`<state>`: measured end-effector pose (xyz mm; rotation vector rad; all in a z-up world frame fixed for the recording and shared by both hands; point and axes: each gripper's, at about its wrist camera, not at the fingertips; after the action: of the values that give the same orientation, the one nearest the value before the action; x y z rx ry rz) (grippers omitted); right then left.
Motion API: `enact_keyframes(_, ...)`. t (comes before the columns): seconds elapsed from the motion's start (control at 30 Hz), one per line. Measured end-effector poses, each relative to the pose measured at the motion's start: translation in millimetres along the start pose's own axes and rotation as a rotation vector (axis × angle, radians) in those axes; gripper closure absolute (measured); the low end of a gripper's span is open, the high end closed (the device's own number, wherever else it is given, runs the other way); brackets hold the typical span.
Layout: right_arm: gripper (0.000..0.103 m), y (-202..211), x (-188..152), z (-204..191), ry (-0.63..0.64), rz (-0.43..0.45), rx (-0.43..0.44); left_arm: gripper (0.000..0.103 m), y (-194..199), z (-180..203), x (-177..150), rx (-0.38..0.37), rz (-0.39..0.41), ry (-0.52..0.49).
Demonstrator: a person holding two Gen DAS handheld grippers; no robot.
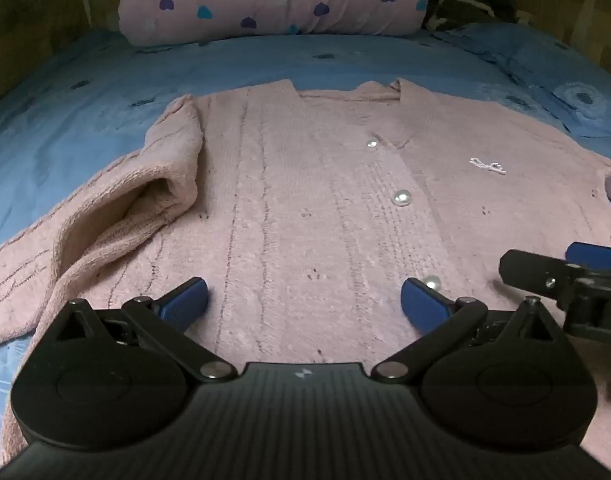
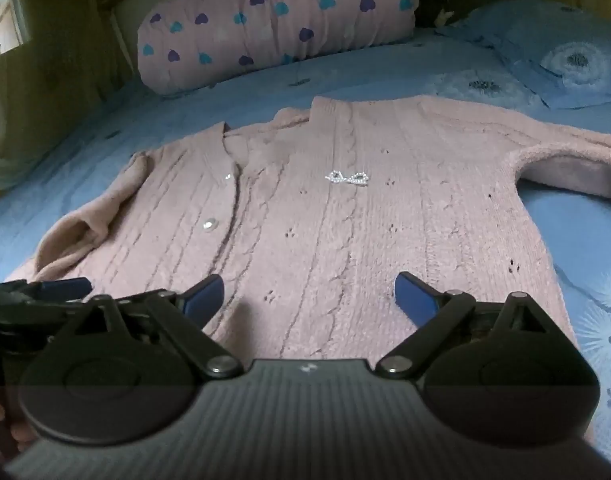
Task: Fold small clothes
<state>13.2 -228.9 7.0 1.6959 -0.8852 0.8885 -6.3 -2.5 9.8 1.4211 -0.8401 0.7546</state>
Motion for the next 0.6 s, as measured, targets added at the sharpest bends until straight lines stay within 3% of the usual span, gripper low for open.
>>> enact_keyframes(0.6, 0.009, 7.4, 3.4, 5.0, -0.035, 0.011, -0.016, 0.000, 2.8, -1.8, 5.2, -0.021, -0.012, 0.037)
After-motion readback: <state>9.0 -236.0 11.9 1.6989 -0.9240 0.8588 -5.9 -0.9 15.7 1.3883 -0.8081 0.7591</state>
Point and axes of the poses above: each gripper's, at about its wrist camera, not at the fingertips, and y roughly against the way its jaws point, z to its right, x to its top, and after that the axes turned 12 degrees about z, right-handed
